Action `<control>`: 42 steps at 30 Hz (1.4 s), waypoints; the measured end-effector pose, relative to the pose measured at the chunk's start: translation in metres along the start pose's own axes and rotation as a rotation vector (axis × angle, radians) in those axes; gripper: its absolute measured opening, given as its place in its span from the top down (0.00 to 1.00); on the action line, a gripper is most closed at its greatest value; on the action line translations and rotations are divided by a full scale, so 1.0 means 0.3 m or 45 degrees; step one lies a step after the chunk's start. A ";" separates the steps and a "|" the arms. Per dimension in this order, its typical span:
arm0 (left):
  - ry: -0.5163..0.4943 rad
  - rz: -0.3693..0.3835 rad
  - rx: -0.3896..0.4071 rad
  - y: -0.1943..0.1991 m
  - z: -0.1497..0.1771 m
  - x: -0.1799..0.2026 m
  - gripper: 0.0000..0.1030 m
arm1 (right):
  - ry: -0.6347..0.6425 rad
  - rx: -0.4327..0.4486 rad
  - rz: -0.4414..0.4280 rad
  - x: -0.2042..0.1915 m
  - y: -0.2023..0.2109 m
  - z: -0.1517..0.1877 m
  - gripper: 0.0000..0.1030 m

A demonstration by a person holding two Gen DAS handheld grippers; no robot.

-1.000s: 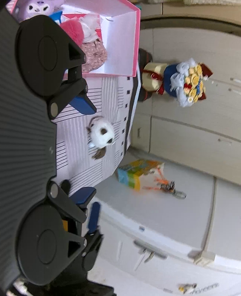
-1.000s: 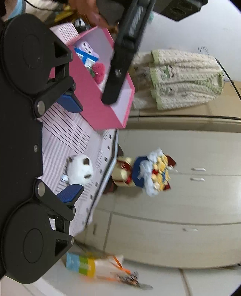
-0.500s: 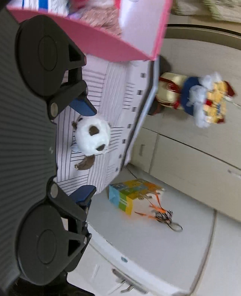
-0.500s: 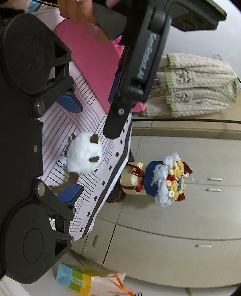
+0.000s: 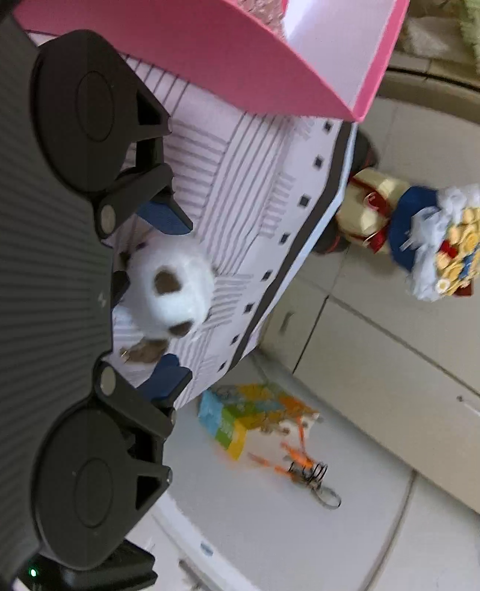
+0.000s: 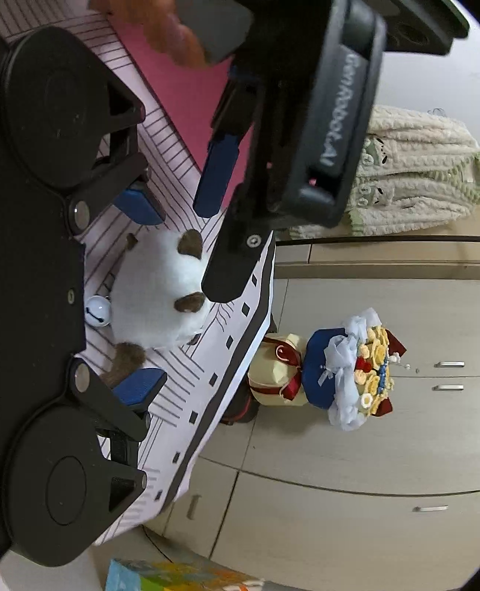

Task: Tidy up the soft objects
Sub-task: 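Move the left gripper to the white-and-brown plush toy on the bed, then close the left gripper on the white plush toy's body, then carry the white plush toy with the left gripper into the pink box and open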

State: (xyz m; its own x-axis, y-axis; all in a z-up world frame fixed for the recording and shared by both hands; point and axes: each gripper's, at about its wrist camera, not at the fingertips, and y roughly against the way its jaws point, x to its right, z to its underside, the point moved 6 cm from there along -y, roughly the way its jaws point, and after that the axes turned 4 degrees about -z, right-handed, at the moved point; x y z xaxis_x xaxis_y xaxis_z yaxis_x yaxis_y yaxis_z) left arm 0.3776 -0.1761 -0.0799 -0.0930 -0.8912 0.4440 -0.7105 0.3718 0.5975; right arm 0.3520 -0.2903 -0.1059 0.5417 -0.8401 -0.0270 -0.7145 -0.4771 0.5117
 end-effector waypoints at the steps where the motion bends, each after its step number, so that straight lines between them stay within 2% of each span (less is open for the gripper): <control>1: 0.000 -0.008 0.008 -0.007 -0.001 -0.001 0.24 | 0.006 -0.008 -0.015 0.005 -0.015 -0.001 0.14; 6: -0.007 -0.062 0.001 -0.060 0.000 -0.013 0.24 | -0.001 -0.080 -0.040 0.032 -0.090 0.001 0.13; 11: 0.021 -0.039 -0.030 -0.099 0.013 -0.040 0.27 | -0.071 -0.134 -0.084 0.052 -0.133 0.026 0.13; 12: 0.023 -0.037 -0.037 -0.106 0.018 -0.044 0.30 | -0.080 -0.143 -0.084 0.055 -0.139 0.035 0.13; 13: 0.017 -0.025 -0.050 -0.112 0.024 -0.046 0.39 | -0.093 -0.148 -0.086 0.056 -0.143 0.042 0.14; 14: -0.007 0.006 -0.076 -0.117 0.029 -0.042 0.43 | -0.108 -0.148 -0.086 0.057 -0.143 0.046 0.17; 16: -0.033 0.033 -0.083 -0.108 0.029 -0.033 0.50 | -0.131 -0.151 -0.069 0.056 -0.137 0.054 0.26; 18: -0.103 0.036 -0.070 -0.099 0.035 -0.011 0.51 | -0.163 -0.131 -0.021 0.057 -0.121 0.058 0.28; 20: -0.146 0.026 -0.054 -0.084 0.049 0.014 0.52 | -0.222 -0.124 0.009 0.049 -0.105 0.061 0.29; 23: -0.200 0.032 -0.039 -0.060 0.062 0.039 0.52 | -0.204 -0.105 0.062 0.014 -0.074 0.058 0.33; 29: -0.262 0.064 -0.031 0.020 0.080 0.062 0.52 | -0.242 -0.101 0.128 -0.037 -0.006 0.049 0.33; 36: -0.263 0.088 -0.107 0.110 0.130 0.051 0.52 | -0.258 -0.136 0.155 -0.127 0.071 0.078 0.34; 42: -0.332 0.090 -0.177 0.213 0.193 0.056 0.52 | -0.351 -0.161 0.167 -0.214 0.151 0.123 0.33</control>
State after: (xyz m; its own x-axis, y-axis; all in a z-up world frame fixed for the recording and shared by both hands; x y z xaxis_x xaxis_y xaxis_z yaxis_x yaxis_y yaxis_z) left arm 0.2904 -0.1824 -0.0730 -0.3274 -0.8918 0.3123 -0.5954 0.4513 0.6647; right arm 0.2685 -0.2675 -0.1126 0.2958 -0.9388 -0.1764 -0.7002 -0.3387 0.6285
